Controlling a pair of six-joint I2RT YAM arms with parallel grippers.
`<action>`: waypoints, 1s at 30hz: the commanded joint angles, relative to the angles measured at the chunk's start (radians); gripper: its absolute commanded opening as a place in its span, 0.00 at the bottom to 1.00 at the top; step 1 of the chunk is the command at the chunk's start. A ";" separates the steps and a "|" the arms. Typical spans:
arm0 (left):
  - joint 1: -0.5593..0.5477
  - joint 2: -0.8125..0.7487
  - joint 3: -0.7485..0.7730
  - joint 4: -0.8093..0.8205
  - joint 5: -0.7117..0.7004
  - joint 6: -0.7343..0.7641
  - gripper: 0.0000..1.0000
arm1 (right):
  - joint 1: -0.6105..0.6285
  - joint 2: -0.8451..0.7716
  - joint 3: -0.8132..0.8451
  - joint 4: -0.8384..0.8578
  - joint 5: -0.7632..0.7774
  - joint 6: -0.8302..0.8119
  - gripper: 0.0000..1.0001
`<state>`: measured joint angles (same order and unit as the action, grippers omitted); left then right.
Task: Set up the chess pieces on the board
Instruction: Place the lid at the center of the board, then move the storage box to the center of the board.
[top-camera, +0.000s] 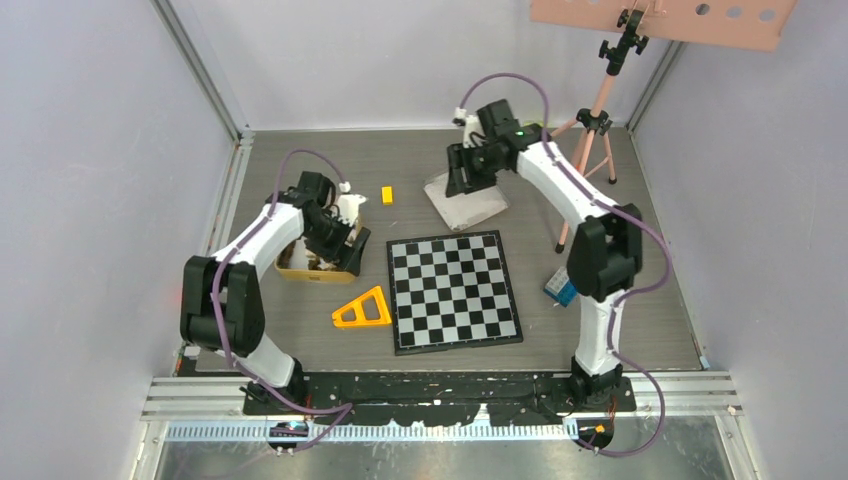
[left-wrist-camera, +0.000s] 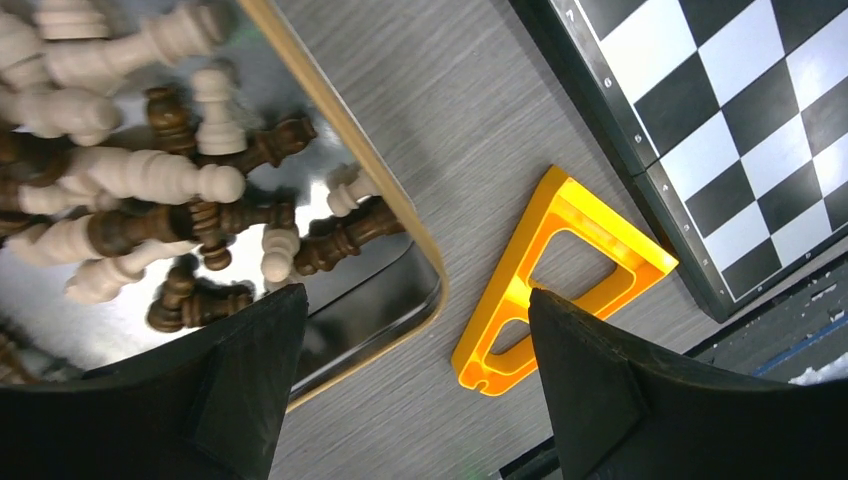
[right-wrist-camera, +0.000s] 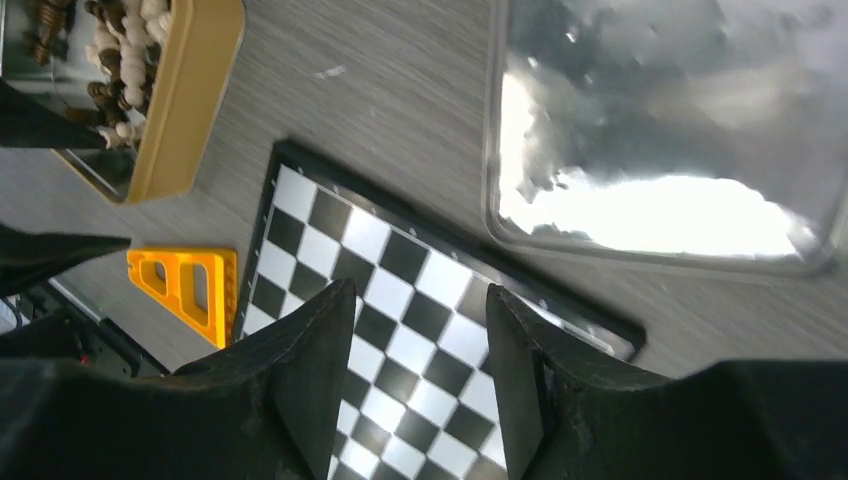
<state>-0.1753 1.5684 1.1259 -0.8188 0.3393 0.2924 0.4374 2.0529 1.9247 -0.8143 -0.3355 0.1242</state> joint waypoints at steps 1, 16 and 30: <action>-0.027 0.022 -0.004 -0.057 0.004 0.014 0.84 | -0.047 -0.154 -0.159 0.013 -0.095 -0.113 0.57; -0.053 0.135 0.050 -0.235 0.203 -0.068 0.85 | -0.075 -0.394 -0.459 0.006 0.015 -0.273 0.56; -0.053 0.230 0.024 -0.317 0.426 -0.178 0.86 | -0.124 -0.442 -0.532 -0.023 0.065 -0.349 0.56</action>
<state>-0.2234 1.7939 1.1702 -1.0786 0.6250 0.1612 0.3283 1.6600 1.3979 -0.8413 -0.2970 -0.1879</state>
